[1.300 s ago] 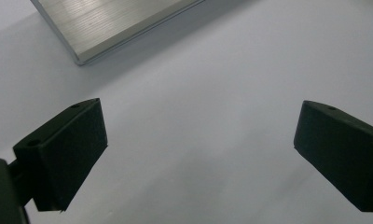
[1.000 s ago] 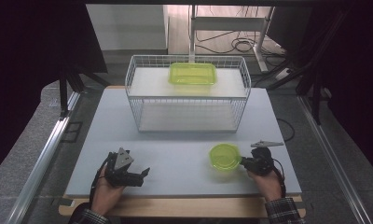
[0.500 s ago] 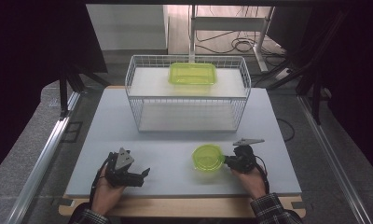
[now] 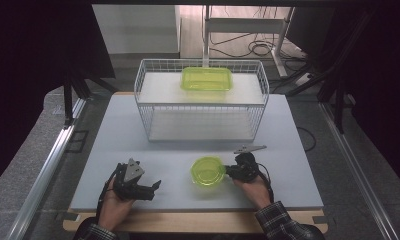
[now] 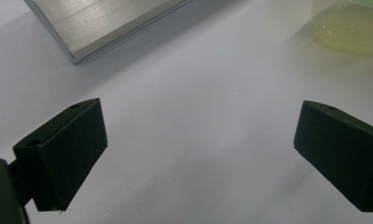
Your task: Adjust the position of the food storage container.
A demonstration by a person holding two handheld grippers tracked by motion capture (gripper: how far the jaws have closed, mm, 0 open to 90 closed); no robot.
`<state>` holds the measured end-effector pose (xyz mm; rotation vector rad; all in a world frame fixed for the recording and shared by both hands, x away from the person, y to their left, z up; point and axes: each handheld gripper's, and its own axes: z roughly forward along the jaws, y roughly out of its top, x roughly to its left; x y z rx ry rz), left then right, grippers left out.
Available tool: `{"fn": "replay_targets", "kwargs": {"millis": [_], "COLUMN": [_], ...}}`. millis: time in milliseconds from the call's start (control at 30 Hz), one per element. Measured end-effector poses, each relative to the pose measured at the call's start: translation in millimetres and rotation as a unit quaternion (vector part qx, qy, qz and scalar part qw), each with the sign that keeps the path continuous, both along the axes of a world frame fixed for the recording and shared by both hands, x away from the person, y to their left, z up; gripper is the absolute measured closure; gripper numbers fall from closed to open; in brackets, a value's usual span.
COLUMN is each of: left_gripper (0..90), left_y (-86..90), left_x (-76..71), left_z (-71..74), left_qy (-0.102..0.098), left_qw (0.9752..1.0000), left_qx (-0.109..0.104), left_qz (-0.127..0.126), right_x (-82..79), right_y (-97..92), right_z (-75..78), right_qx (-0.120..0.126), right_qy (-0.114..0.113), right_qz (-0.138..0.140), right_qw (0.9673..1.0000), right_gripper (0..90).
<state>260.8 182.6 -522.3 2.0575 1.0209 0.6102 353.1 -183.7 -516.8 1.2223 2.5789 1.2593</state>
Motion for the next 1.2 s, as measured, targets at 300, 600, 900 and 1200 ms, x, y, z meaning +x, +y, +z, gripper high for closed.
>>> {"fn": "replay_targets", "kwargs": {"millis": [300,600,900,1200], "left_gripper": [2.5,2.4,2.4,2.4], "left_y": [-0.5,-0.5,-1.0,-0.5], "left_x": [-0.3,-0.4,-0.2,-0.4], "left_z": [0.2,0.1,-0.2,0.0], "left_qy": [0.0,0.0,0.0,0.0], "left_qw": [1.0,1.0,1.0,1.0], "left_qx": [0.001,0.002,0.005,0.005], "left_qz": [-0.001,-0.001,0.0,0.0], "right_x": [2.1,-1.0,-8.2,-11.2], "right_y": [16.6,2.4,-18.9,-26.1], "right_z": [-1.1,9.3,24.3,27.6], "right_qx": [-0.008,-0.038,-0.037,-0.044], "right_qy": [-0.004,-0.046,-0.087,-0.114], "right_qz": [0.017,0.002,-0.004,-0.002], "right_qw": [0.9998,0.9982,0.9955,0.9925], "right_gripper": [89.3,83.7,65.1,22.9]}}
